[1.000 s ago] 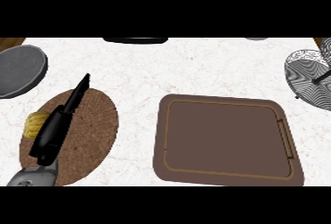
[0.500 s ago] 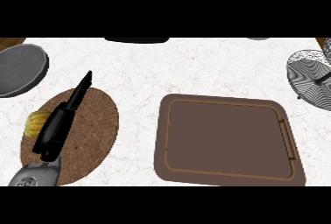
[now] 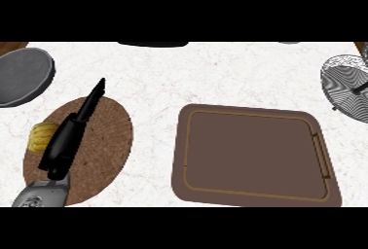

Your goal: Pick the pear from the tray and place it in the tiered basket

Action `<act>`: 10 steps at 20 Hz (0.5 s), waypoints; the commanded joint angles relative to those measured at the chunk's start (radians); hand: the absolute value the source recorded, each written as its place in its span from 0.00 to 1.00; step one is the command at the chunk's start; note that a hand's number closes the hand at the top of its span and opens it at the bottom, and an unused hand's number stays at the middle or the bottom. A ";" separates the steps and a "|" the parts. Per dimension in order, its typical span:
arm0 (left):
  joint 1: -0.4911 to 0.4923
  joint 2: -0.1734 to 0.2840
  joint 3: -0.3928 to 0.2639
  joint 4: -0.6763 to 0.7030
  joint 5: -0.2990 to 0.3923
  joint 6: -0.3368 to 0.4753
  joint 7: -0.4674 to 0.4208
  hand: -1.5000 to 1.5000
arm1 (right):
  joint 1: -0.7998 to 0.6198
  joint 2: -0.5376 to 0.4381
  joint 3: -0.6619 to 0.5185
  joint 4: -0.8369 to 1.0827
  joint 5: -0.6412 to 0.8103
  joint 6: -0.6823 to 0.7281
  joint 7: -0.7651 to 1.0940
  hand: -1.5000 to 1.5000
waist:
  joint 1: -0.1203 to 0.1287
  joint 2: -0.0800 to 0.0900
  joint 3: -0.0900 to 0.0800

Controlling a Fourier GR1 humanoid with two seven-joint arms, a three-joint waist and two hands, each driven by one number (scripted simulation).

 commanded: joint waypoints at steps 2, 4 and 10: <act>0.017 0.018 0.019 -0.008 0.022 -0.021 -0.012 0.50 | -0.064 0.020 -0.078 0.031 -0.047 -0.142 -0.084 0.00 | 0.002 -0.003 -0.001; 0.008 0.007 0.021 0.029 0.005 0.005 -0.042 0.50 | -0.029 -0.022 -0.122 0.023 -0.062 -0.231 -0.147 0.00 | -0.013 0.000 0.000; 0.044 0.016 0.025 -0.006 -0.016 0.019 -0.036 0.50 | 0.035 -0.213 -0.185 0.086 -0.051 -0.342 -0.097 0.00 | -0.036 -0.008 0.000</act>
